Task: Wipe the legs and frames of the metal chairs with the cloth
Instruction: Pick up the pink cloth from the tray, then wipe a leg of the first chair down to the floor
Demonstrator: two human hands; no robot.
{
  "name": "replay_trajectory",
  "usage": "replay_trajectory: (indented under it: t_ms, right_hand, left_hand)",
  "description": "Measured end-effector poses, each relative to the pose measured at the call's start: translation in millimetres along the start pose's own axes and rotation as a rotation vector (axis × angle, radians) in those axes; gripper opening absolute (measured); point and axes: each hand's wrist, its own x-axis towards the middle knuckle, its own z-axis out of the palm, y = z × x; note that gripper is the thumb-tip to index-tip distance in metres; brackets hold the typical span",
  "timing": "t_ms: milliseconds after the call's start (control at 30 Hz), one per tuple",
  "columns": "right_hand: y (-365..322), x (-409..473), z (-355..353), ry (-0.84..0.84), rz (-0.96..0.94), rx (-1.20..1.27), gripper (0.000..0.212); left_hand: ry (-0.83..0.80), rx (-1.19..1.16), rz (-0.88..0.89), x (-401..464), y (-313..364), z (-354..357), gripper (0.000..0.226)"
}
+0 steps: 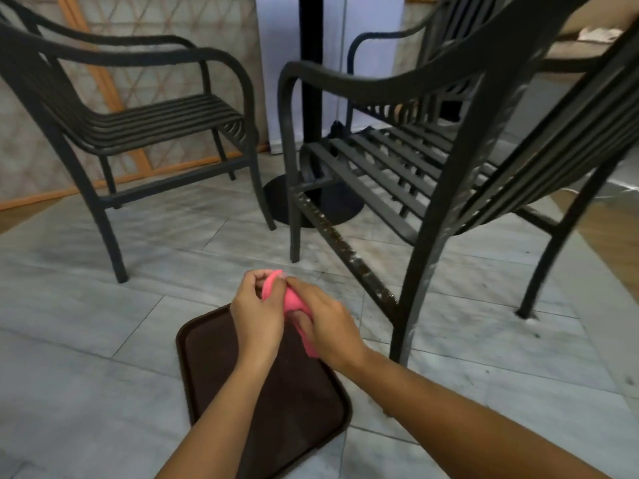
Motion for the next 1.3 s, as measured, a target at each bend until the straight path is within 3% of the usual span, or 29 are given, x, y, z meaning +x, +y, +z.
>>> replay_trajectory:
  t_ms: [200,400,767,1000,1167,1300]
  right_hand:
    - [-18.2,-8.9,-68.7,0.209,-0.034,0.063,0.052]
    - [-15.9,-22.9,-132.3,0.341,-0.215,0.122,0.051]
    - [19.2,-44.6,-232.2,0.494,-0.582,0.180,0.041]
    - [17.6,-40.1,-274.4,0.588,-0.593,0.277,0.039]
    - [8.7,-26.3,-272.9,0.683,-0.586,0.422,0.038]
    - [5.8,-12.3,-260.3,0.780,-0.569,0.385,0.032]
  left_hand:
    - [-0.075,-0.136,0.174,-11.9,75.8,31.5,0.012]
    - [-0.099,-0.212,0.340,-41.3,136.0,64.9,0.013]
    - [0.114,-0.163,0.564,-100.5,204.8,119.3,0.009]
    - [0.249,-0.109,0.597,-93.8,249.0,114.3,0.012]
    - [0.136,-0.098,0.568,-68.8,270.2,112.6,0.020]
    - [0.011,-0.054,0.538,-52.5,266.4,115.0,0.029]
